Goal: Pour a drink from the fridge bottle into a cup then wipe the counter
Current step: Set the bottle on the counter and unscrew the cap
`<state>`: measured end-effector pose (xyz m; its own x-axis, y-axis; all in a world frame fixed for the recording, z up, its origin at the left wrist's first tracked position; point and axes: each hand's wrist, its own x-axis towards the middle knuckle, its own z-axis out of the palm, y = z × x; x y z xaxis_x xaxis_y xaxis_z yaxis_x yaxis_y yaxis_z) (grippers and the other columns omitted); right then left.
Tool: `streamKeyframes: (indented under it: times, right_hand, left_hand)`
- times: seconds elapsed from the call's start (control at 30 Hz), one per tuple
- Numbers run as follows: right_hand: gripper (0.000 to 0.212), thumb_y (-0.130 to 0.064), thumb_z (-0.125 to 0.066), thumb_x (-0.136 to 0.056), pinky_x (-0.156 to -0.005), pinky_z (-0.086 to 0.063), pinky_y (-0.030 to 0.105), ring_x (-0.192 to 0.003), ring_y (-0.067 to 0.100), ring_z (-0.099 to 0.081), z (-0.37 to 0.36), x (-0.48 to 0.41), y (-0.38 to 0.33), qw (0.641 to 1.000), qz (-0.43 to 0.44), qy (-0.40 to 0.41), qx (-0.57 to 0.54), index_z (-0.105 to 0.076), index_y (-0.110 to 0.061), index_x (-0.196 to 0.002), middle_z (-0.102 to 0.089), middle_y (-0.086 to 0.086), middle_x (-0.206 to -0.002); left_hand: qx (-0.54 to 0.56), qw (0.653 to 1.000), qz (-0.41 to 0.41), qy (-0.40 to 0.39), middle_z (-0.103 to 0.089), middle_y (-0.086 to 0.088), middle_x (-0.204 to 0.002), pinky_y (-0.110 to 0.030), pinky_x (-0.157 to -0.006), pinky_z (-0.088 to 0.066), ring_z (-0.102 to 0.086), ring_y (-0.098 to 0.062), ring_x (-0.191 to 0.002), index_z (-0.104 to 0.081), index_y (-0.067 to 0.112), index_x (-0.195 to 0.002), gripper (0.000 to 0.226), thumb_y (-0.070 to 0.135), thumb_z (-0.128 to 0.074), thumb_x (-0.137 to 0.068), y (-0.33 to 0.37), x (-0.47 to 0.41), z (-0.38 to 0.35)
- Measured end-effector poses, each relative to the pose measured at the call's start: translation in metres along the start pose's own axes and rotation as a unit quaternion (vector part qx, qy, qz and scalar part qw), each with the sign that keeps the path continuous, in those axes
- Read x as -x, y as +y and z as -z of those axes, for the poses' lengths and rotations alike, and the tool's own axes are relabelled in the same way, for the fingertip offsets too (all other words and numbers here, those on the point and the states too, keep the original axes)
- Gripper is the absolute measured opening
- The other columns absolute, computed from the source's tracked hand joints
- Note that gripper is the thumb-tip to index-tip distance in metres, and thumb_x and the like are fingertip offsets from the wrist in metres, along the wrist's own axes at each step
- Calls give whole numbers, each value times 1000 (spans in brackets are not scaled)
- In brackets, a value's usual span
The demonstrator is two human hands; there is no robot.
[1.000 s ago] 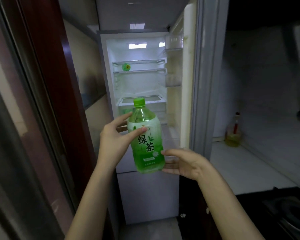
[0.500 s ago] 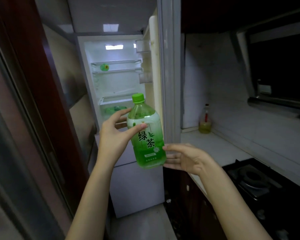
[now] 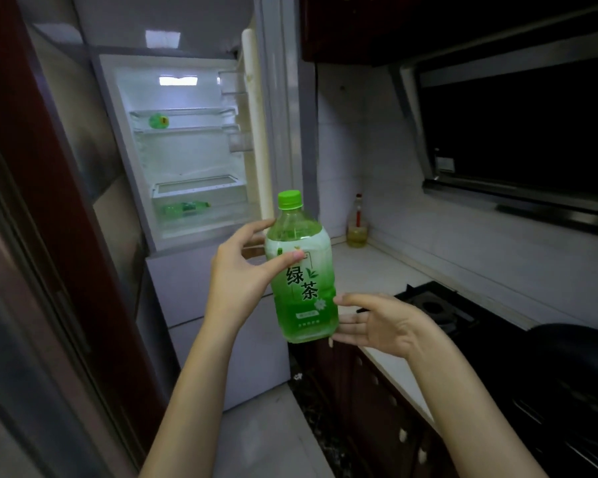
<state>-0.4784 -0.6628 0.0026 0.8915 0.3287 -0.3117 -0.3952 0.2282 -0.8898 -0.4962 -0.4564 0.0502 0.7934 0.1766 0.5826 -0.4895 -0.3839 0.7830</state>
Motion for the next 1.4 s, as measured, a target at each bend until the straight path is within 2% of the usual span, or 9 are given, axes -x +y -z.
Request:
streamKeyframes:
  times: [0.1, 0.23, 0.3, 0.4, 0.63, 0.8, 0.97, 1.17, 1.4]
  right_hand:
    - [54, -3, -69, -80, -83, -57, 43, -102, 37, -67, 17, 21, 2, 1000, 8, 25, -14, -50, 4, -131, -65, 30, -111]
    - [50, -3, -67, -82, -87, -55, 43, -104, 37, -66, 46, 45, -4, 997, 25, 74, -14, -51, 4, -129, -65, 30, -113]
    - [48, -2, -64, -83, -95, -51, 45, -108, 38, -64, 62, 59, -7, 994, 38, 100, -20, -52, 3, -130, -63, 29, -117]
    - [41, 0, -60, -84, -92, -52, 44, -105, 36, -65, 88, 82, -10, 989, 59, 131, -44, -55, 1, -125, -64, 27, -116]
    - [21, 2, -55, -86, -94, -51, 44, -93, 31, -66, 164, 158, -4, 965, 94, 233, -70, -63, -7, -103, -68, 19, -95]
    - [41, -2, -30, -83, -97, -48, 46, -99, 35, -64, 220, 227, 6, 937, 97, 317, -111, -61, -7, -109, -66, 26, -105]
    - [29, -6, -38, -84, -89, -52, 45, -93, 37, -65, 262, 313, 19, 901, 107, 393, -148, -62, -7, -100, -65, 29, -104]
    - [43, 1, -35, -81, -90, -51, 48, -103, 41, -63, 306, 407, 38, 871, 125, 438, -187, -59, -3, -116, -61, 32, -116]
    - [27, -4, -45, -84, -83, -55, 46, -95, 38, -66, 350, 487, 58, 857, 134, 454, -202, -58, -5, -108, -61, 31, -118]
  left_hand:
    - [20, 1000, -8, -22, -72, 12, -96, -8, -76, -50, -64, 7, -91, -69, 28, -117, 56, 32, -89, -64, 11, 4, -19]
    - [41, 997, -29, -64, -73, 9, -96, -27, -86, -56, -66, -1, -94, -70, 27, -114, 55, 33, -89, -63, 29, 9, -51]
    - [47, 994, -47, -89, -73, 9, -95, -32, -88, -56, -67, -3, -94, -69, 28, -112, 55, 37, -89, -62, 39, 10, -68]
    - [64, 988, -66, -121, -74, 7, -97, -39, -91, -55, -68, -8, -97, -69, 30, -112, 55, 40, -89, -62, 55, 12, -97]
    - [115, 965, -108, -210, -71, 16, -96, -19, -81, -51, -64, 4, -94, -68, 34, -112, 55, 44, -88, -61, 101, 40, -189]
    - [159, 939, -126, -277, -70, 20, -96, -1, -69, -44, -61, 10, -95, -67, 36, -112, 56, 44, -88, -60, 140, 78, -254]
    - [196, 913, -134, -332, -69, 21, -99, -9, -73, -42, -59, 11, -98, -65, 36, -114, 58, 46, -87, -61, 191, 132, -313]
    - [235, 885, -132, -379, -69, 17, -98, -16, -80, -47, -60, 9, -96, -65, 33, -115, 59, 41, -88, -61, 253, 201, -364]
    - [253, 870, -139, -400, -70, 17, -96, -12, -77, -45, -61, 8, -96, -65, 35, -113, 56, 39, -89, -63, 305, 266, -408]
